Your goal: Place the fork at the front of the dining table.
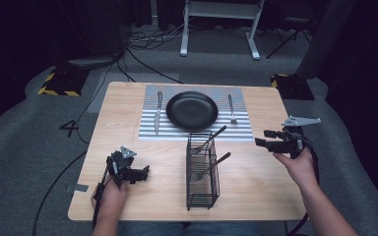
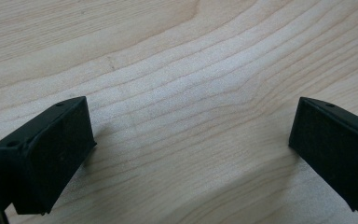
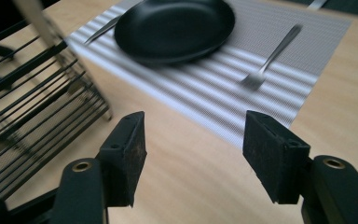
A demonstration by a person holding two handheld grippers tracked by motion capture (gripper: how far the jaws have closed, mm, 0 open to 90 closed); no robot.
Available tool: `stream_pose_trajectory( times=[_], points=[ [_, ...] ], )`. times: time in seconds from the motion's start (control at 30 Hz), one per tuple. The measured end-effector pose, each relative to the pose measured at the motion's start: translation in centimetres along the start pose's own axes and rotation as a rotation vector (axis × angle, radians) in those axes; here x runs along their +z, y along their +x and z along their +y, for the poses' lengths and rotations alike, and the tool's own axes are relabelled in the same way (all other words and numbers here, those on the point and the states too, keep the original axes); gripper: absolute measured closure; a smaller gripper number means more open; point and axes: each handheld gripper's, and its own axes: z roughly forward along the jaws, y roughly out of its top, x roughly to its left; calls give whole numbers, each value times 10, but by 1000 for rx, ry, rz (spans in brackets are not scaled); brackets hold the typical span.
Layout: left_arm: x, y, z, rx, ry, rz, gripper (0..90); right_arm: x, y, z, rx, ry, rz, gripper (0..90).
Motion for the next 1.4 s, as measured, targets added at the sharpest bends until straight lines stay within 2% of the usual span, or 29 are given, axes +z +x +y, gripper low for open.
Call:
stream_pose_trajectory(
  times=[0.03, 0.13, 0.3, 0.47, 0.63, 0.73, 0.83, 0.87, 0.9, 0.93, 1.03, 1.13, 1.17, 1.2, 1.3, 1.4],
  points=[
    [0, 0, 0, 0, 0, 0, 0, -4, 1, -5, 17, 22, 24, 381],
    [0, 0, 0, 0, 0, 0, 0, -11, 5, -15, 20, 41, 49, 360],
    [0, 0, 0, -1, 0, 0, 0, -24, 18, -36, -6, 40, 42, 342],
    [0, 0, 0, 0, 0, 0, 0, -29, 22, -46, 22, 38, 70, 336],
    [0, 0, 0, 0, 1, 0, 0, -31, 30, -65, -1, 14, 2, 337],
    [0, 0, 0, -1, -1, -3, 0, -28, 33, -71, -11, 11, -9, 340],
    [1, 2, 1, 9, -3, -7, 0, -22, 33, -82, 40, -17, 49, 343],
    [1, 2, 1, 10, -3, -6, 0, -16, 36, -88, 44, -6, 74, 346],
    [1, 2, 1, 10, -3, -6, 0, -16, 36, -88, 44, -6, 74, 346],
    [1, 2, 1, 10, -3, -6, 0, -12, 37, -93, 35, -4, 51, 347],
    [1, 2, 1, 7, -4, -5, 0, -8, 38, -99, 23, -2, 25, 351],
    [1, 2, 1, 7, -3, -5, 0, -1, 33, -106, 34, -4, 26, 349],
    [1, 2, 1, 7, -3, -6, 0, 5, 29, -111, 18, -5, -17, 351],
    [1, 2, 1, 7, -3, -6, 0, 5, 29, -111, 18, -5, -17, 351],
    [1, 2, 1, 6, -2, -6, 0, 12, 25, -118, -11, 22, -88, 358],
    [1, 2, 1, 5, -2, -6, 0, 14, 23, -121, -18, 40, -101, 356]
  ],
)
